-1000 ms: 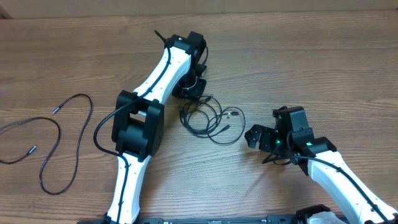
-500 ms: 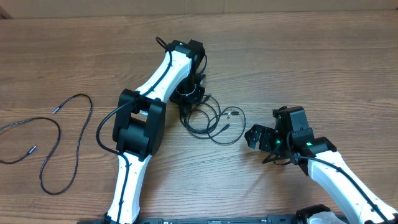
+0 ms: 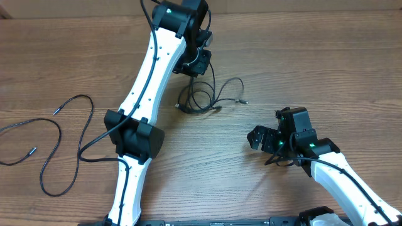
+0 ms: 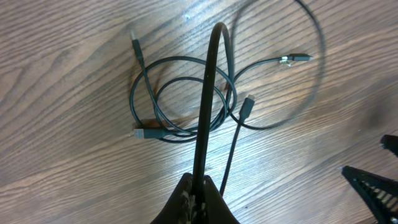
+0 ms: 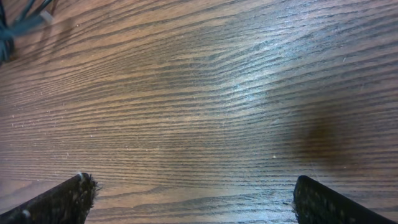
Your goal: Untangle cables
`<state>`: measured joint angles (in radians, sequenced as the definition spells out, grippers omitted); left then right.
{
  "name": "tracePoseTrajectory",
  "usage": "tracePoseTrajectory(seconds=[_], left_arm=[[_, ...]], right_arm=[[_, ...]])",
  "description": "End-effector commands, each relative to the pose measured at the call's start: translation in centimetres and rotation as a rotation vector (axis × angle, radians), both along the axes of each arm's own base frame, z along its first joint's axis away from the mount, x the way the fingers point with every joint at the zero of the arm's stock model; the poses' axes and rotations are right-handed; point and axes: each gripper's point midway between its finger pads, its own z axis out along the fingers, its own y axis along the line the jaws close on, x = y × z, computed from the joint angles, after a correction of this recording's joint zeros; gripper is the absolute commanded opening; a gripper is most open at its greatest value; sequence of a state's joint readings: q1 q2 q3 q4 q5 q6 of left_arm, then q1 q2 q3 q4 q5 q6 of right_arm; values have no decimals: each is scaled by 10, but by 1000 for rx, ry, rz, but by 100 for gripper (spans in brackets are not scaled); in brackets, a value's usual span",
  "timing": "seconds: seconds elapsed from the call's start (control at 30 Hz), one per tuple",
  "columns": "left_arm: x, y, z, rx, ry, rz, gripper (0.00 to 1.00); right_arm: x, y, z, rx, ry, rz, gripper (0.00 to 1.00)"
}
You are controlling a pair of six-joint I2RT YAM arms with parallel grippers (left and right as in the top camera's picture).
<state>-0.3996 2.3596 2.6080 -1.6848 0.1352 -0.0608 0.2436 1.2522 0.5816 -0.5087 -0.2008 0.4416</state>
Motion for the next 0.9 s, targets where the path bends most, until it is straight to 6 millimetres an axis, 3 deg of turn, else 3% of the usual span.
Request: tracePoseTrajectory(seconds=[0.0,0.13,0.27,0.47,0.63,0.73,0.87], left_arm=[[-3,-5,13,-24,-10,76,4],[-11,-10,18,-30,-6,82,4],[-32,-6,34,-20,-7,70,4],[-95,27,64,16,5,94,4],[-156,45,100,-72,-31,93,4],[-166,49,125,-126,-133,79,4],[-150,34,157,-251,-299,42,4]], right_arm=[[3,-1,3,-8,-10,-6,100],[-3,-2,0,-16,18,-6,100],[-6,-3,-2,-20,34,-6,100],[-6,-3,-2,-19,31,-6,100],[-5,-3,-1,-18,30,-6,100],[-3,5,2,26,16,14,100],[1,34,19,180,-26,109,100]])
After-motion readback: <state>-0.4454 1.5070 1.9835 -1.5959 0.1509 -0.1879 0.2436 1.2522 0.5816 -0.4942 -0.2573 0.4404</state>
